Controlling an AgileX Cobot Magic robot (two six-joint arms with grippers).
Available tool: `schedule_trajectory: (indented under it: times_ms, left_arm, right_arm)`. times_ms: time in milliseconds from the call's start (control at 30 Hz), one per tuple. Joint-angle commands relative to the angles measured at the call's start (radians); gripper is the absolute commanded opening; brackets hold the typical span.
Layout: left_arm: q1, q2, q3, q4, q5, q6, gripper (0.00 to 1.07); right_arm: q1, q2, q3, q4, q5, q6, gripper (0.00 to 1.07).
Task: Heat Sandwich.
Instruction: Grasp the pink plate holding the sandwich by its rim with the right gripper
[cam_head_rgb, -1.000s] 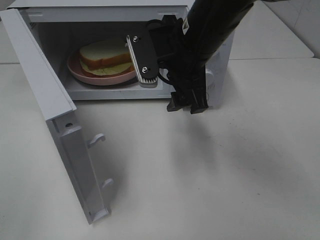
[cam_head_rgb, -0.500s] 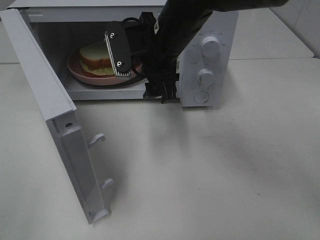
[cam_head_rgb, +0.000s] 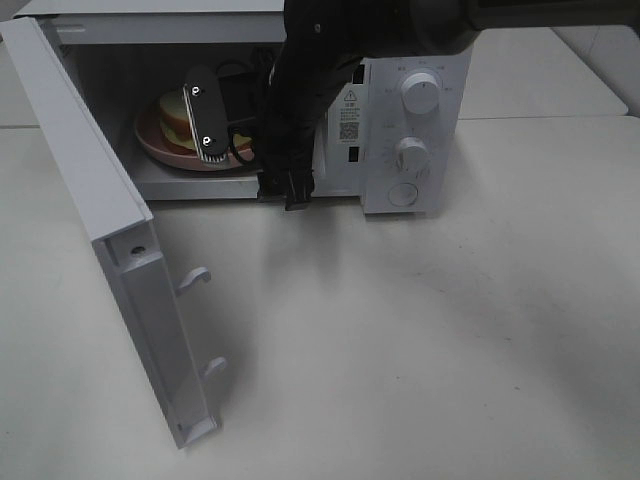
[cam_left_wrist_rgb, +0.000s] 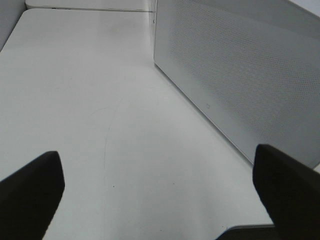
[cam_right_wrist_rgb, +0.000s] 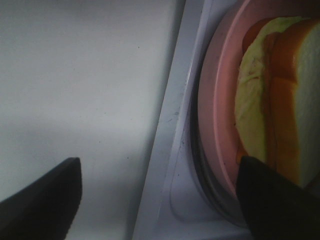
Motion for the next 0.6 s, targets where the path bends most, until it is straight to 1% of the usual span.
schedule_trajectory:
  times_ms: [33,133,167,200,300,333,367,467,500,533,600]
  left_arm:
    - [0.005,-0.005,0.002,0.0,-0.004,-0.007,0.97]
    - [0.005,-0.005,0.002,0.0,-0.004,-0.007,0.97]
    - [0.005,-0.005,0.002,0.0,-0.004,-0.007,0.97]
    - [0.005,-0.005,0.002,0.0,-0.004,-0.007,0.97]
    - [0.005,-0.005,0.002,0.0,-0.004,-0.007,0.97]
    - [0.005,-0.005,0.002,0.0,-0.004,-0.007,0.97]
    - [0.005,-0.005,0.002,0.0,-0.004,-0.007,0.97]
    - [0.005,-0.005,0.002,0.0,-0.004,-0.007,0.97]
    - [0.005,-0.005,0.002,0.0,-0.004,-0.007,0.97]
    - [0.005,-0.005,0.002,0.0,-0.004,-0.007,0.97]
    - [0.005,-0.005,0.002,0.0,-0.004,-0.007,0.97]
  right_arm:
    - [0.001,0.028,-0.034,0.011,-0.006,-0.006,0.82]
    - [0.001,0.073,-0.088,0.012,-0.004,-0.006,0.81]
    - [0.001,0.073,-0.088,0.012,-0.004,-0.006,0.81]
    - [0.001,0.098,-0.123,0.013,0.001,-0.006,0.8]
    - [0.001,0.132,-0.18,0.013,0.022,0.002,0.8]
    - [0.001,0.132,-0.18,0.013,0.022,0.002,0.8]
    - [0.001,0.154,-0.222,0.01,0.043,0.022,0.8]
    - [0.001,0.186,-0.276,0.003,0.072,0.033,0.79]
    - [0.001,0.186,-0.276,0.003,0.072,0.033,0.79]
    - [0.001,0.2,-0.311,0.002,0.091,0.033,0.79]
    - [0.001,0.214,-0.338,0.002,0.109,0.037,0.79]
